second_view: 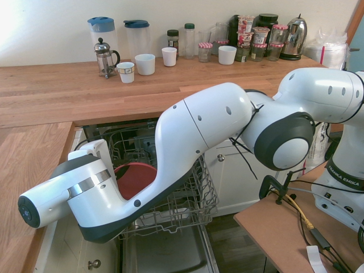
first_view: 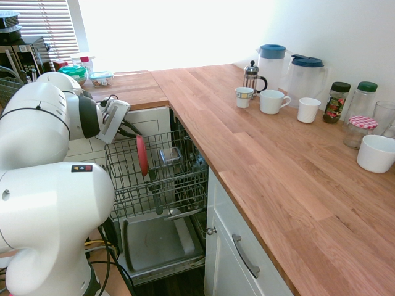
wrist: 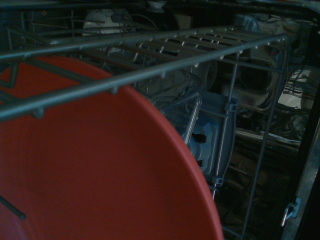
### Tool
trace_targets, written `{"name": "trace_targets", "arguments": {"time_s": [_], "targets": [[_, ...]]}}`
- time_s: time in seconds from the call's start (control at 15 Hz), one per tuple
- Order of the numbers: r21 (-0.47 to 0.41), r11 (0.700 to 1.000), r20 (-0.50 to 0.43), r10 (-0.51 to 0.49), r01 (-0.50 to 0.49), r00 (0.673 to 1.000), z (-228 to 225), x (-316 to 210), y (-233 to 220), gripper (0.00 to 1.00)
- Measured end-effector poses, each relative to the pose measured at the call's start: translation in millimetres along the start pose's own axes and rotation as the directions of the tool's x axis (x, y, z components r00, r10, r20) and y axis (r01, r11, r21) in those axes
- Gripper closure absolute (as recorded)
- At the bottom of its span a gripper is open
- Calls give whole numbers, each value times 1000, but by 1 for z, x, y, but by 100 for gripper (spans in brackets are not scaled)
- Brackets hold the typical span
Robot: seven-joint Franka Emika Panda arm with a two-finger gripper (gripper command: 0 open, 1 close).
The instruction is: Put the plate in the dishwasher
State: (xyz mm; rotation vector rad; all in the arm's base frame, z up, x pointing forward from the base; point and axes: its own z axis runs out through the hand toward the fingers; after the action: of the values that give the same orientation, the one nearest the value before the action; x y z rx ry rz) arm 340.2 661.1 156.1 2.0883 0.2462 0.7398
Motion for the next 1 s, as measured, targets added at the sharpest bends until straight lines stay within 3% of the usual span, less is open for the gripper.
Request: {"name": "trace_targets", "arguments": {"time_s": [0.47,1.0], "targets": [[82,996,1,-46,45,999,-12,2,-4,0],[282,958,-41,-42,52,998,-103,31,52,0]]}}
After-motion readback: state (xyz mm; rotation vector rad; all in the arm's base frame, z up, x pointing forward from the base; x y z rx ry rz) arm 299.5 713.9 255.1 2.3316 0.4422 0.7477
